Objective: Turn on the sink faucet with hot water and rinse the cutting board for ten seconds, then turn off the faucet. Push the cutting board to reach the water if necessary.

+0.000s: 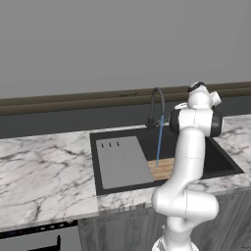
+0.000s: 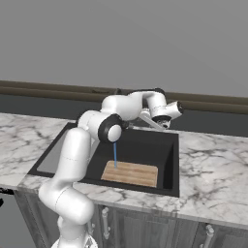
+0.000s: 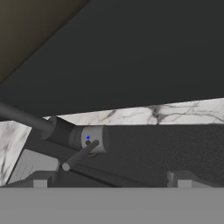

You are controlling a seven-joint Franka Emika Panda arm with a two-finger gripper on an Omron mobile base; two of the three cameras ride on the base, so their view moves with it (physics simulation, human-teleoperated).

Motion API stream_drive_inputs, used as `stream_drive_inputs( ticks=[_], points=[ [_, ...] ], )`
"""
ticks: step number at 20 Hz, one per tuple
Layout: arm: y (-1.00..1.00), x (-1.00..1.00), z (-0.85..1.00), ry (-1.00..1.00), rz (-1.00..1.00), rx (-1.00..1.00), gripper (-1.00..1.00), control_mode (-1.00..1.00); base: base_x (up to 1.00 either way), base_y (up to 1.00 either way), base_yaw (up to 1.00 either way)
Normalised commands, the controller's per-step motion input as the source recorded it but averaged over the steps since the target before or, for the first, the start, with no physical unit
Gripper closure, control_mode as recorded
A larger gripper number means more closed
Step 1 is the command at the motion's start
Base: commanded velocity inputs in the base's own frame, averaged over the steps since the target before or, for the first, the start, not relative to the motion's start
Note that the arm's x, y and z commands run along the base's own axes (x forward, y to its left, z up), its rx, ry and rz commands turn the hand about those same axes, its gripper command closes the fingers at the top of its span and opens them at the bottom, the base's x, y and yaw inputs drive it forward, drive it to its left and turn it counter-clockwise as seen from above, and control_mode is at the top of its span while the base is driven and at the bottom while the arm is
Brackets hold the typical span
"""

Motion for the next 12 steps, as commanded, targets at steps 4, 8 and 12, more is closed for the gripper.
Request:
stream_drive_inputs(
  ticks=[4,8,12],
  points=[
    [0.0,0.0,0.0,0.0,0.0,0.0,-1.0,-1.0,0.0,0.0,0.0],
    [0.0,0.0,0.0,0.0,0.0,0.0,-1.0,-1.0,0.0,0.0,0.0],
    [0.0,0.0,0.0,0.0,0.0,0.0,-1.0,-1.0,0.0,0.0,0.0]
  ],
)
